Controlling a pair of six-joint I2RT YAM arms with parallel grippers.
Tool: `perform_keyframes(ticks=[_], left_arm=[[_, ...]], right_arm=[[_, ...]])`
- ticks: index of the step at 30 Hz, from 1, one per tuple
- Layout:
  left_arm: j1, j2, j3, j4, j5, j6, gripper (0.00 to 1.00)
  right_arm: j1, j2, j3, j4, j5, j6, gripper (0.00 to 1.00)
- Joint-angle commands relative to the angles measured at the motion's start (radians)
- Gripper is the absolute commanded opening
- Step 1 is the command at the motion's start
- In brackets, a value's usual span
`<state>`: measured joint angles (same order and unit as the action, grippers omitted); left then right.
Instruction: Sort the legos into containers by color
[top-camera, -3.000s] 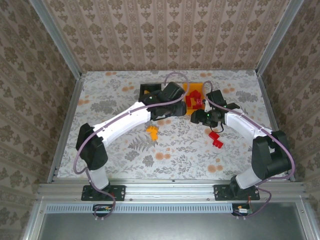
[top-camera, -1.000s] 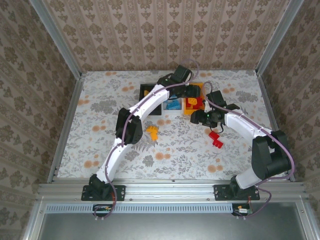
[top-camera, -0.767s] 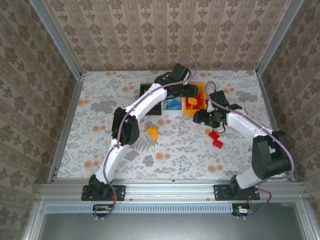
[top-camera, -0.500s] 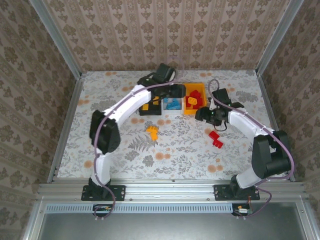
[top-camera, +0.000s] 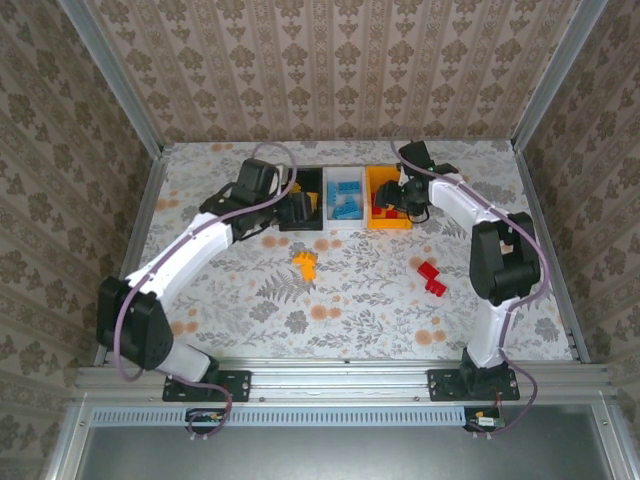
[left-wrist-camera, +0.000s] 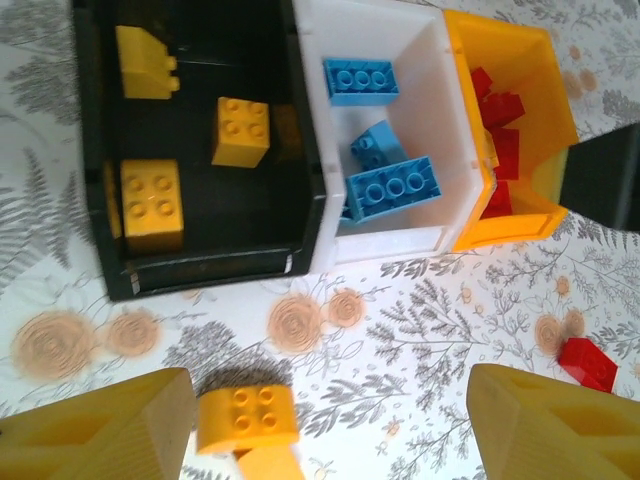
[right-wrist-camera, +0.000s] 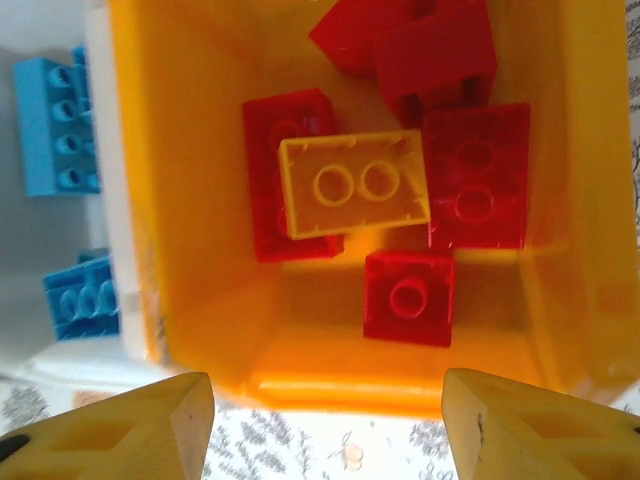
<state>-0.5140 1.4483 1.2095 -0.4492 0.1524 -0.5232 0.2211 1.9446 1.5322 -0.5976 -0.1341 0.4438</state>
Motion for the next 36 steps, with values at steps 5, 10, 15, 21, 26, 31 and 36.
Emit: perform_keyframes(ticks=[5, 10, 15, 21, 26, 31, 36], left_arm=[[0.107, -0.172, -0.128, 0.024, 0.057, 0.009, 0.75], [0.154, -0.253, -0.191, 0.021, 0.074, 0.005, 0.75], [0.187, -0.309, -0.231, 0.012, 0.084, 0.000, 0.76], [0.206, -0.347, -0.260, 0.009, 0.093, -0.010, 0.76], [0.216, -0.380, -0.277, -0.005, 0.093, -0.009, 0.76], [0.236, -0.402, -0.296, -0.010, 0.102, -0.011, 0.76], [0.246, -0.405, -0.313, 0.001, 0.112, -0.016, 0.76]], right_arm=[[0.011, 0.135, 0.200, -0.140, 0.132, -0.056, 0.61], [0.020, 0.220, 0.306, -0.190, 0.138, -0.066, 0.61], [0.029, 0.269, 0.355, -0.222, 0.174, -0.075, 0.63], [0.043, 0.330, 0.415, -0.263, 0.202, -0.085, 0.62], [0.053, 0.379, 0.459, -0.285, 0.229, -0.089, 0.53], [0.060, 0.395, 0.468, -0.279, 0.237, -0.079, 0.42], [0.069, 0.402, 0.480, -0.277, 0.225, -0.079, 0.32]])
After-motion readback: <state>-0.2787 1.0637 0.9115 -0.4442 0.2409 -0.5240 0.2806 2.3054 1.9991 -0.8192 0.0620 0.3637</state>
